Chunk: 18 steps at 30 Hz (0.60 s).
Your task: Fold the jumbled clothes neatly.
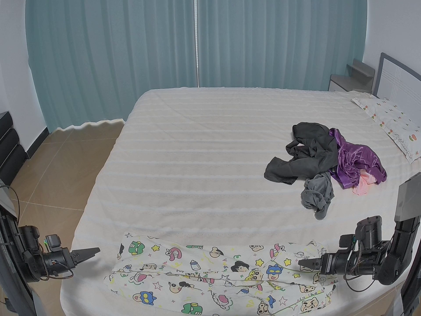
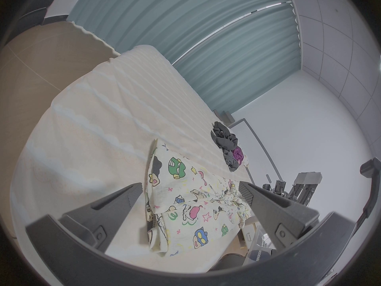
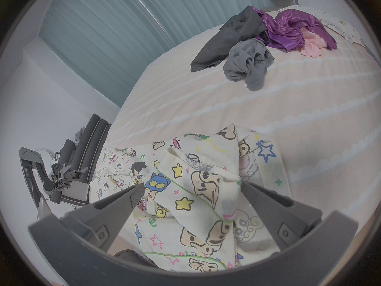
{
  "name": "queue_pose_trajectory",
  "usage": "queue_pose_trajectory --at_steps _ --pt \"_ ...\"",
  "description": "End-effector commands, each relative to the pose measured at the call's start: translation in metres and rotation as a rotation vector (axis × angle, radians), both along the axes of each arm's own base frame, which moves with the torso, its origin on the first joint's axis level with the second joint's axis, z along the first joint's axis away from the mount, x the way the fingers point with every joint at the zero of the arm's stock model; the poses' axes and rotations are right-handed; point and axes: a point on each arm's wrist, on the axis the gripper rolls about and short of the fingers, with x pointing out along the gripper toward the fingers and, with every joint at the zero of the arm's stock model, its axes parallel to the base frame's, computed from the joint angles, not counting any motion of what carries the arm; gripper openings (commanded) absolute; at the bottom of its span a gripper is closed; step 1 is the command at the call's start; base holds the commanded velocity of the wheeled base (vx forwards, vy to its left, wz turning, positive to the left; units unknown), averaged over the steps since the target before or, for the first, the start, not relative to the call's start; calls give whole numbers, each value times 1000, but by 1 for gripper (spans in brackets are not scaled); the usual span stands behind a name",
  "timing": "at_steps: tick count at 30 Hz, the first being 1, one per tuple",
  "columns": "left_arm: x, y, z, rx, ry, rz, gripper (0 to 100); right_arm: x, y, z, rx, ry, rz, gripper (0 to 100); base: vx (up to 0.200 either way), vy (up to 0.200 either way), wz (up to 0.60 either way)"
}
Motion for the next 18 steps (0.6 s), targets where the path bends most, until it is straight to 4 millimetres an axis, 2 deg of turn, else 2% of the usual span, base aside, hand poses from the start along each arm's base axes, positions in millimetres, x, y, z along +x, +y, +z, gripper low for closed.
queue_pose_trajectory --at_steps 1,2,12,15,18 --pt "0 0 -1 6 -2 -1 100 -4 2 -8 -11 36 15 100 0 0 0" --pt "-1 0 -1 9 -7 -4 100 -3 3 -10 -12 30 14 0 0 0 0" --pt "0 4 -1 13 -13 11 100 -3 4 -7 -39 12 -5 0 0 0 0" --pt "0 4 -1 15 -14 10 100 -3 4 -3 -36 -7 -7 0 0 0 0" --pt "0 5 -1 20 -19 11 100 -4 6 9 -15 -61 1 0 0 0 0"
